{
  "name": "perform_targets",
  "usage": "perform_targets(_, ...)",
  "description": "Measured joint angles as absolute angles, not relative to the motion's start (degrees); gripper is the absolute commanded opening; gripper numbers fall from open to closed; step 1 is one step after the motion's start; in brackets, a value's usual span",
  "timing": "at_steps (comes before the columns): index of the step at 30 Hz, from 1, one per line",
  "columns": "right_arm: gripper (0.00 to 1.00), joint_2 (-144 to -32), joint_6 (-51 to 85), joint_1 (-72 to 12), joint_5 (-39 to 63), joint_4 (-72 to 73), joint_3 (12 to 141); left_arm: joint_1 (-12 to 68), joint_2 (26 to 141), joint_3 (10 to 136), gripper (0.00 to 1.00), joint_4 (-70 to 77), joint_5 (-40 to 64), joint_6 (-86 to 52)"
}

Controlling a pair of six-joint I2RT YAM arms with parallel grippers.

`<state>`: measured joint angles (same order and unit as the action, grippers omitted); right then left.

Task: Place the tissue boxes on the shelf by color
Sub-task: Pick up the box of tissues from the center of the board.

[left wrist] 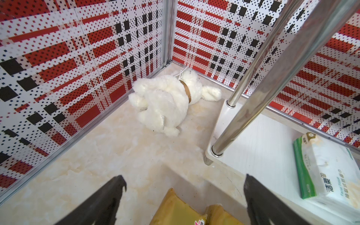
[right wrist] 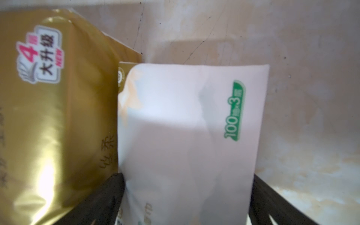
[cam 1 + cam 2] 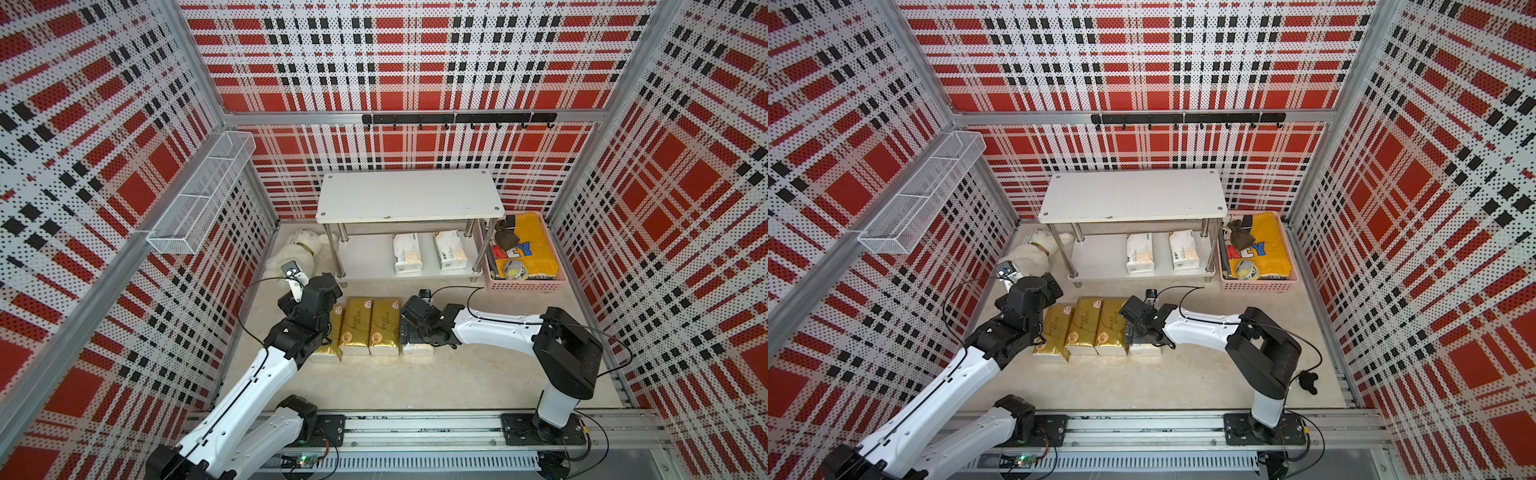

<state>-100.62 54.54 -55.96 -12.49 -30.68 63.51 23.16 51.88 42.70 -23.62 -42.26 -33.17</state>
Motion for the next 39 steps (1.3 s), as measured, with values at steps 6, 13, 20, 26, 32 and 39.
perform_targets(6,1.0,-95.5,51.7,-54.1,-13.4,-37.1,62.2,23.2,51.5,42.7,1.0,-23.6,-42.3,-33.2)
perform_targets(13,1.0,-94.6,48.2,-53.1,-14.2,-40.3,65.7,23.2,51.3,42.7,1.0,-23.6,-42.3,-33.2)
perform_targets(20,1.0,-96.0,43.0,-53.1,-14.4,-41.4,67.1,23.2,51.3,42.7,1.0,-23.6,-42.2,-33.2)
perform_targets(26,1.0,-97.7,40.1,-53.1,-13.9,-42.4,67.1,23.2,51.4,42.7,1.0,-23.6,-42.2,-33.2)
perform_targets(32,1.0,-97.7,39.5,-53.1,-12.7,-41.6,67.0,23.2,51.5,42.7,1.0,-23.6,-42.2,-33.2)
perform_targets(39,1.0,-97.7,38.8,-53.8,-12.4,-40.6,67.0,23.2,52.4,42.7,1.0,-23.6,-42.2,-33.2)
